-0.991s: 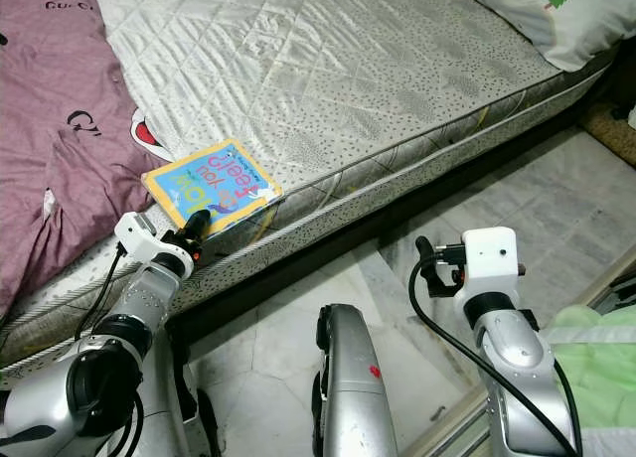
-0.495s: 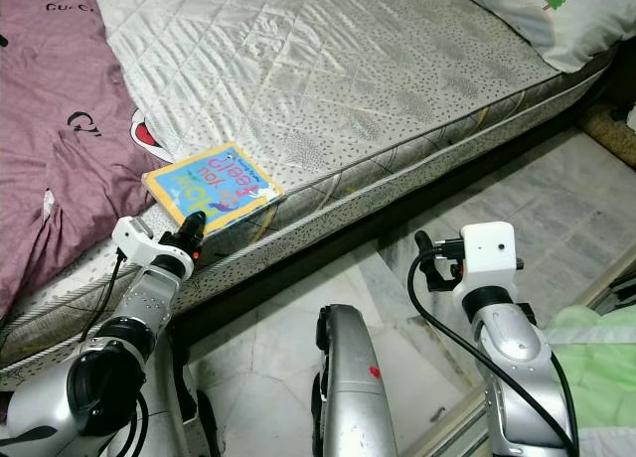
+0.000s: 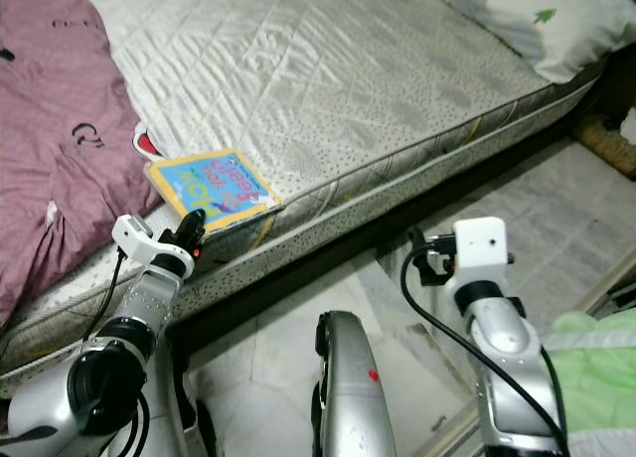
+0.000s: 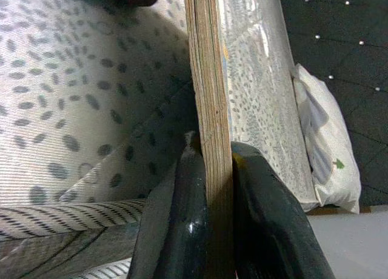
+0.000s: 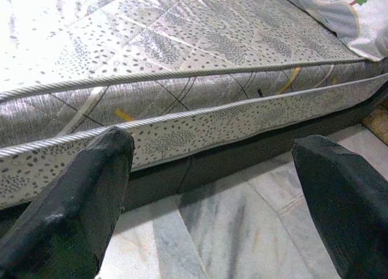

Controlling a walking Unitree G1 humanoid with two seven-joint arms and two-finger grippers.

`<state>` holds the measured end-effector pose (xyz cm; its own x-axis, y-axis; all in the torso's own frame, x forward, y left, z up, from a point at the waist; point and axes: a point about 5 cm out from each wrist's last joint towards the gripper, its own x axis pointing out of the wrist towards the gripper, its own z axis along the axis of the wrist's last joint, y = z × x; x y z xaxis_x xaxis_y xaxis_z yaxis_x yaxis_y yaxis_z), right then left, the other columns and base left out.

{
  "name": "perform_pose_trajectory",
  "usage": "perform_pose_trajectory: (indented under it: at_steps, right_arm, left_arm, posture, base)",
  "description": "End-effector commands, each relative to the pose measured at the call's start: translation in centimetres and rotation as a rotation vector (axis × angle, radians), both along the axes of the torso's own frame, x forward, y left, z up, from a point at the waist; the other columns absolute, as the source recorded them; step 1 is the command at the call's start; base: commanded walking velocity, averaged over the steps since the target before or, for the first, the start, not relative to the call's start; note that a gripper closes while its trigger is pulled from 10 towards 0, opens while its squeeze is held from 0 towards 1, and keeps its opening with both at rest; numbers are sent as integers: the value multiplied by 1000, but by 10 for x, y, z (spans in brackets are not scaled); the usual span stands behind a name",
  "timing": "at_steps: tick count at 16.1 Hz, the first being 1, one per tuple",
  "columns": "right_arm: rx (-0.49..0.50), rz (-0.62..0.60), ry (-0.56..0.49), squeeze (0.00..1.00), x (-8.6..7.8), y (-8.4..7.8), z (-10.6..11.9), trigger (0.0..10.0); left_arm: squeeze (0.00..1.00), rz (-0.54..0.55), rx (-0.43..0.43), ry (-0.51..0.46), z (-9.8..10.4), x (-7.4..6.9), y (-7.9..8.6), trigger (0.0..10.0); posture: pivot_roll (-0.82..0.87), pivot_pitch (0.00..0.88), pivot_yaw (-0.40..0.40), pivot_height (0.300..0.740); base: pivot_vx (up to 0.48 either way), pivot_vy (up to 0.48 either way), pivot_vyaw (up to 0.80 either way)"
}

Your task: Clean up the room

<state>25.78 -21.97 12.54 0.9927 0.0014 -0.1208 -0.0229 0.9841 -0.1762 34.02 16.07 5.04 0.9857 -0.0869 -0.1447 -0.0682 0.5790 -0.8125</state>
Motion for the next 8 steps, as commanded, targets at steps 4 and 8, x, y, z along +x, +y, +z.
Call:
perform_pose_trajectory:
  at_steps: [4, 8]
  right_arm:
    - [76, 40, -39, 0, 25, 29, -5, 10000]
    - [241, 164, -21, 0, 47, 90, -19, 10000]
  left_arm:
    - [0, -13, 241, -54, 14, 7, 7, 0]
    - [0, -17, 633, -309, 43, 0, 17, 0]
  posture:
    - [-105, 11, -41, 548]
    - [62, 0, -43, 548]
  base:
    - [0, 0, 0]
    - [0, 0, 0]
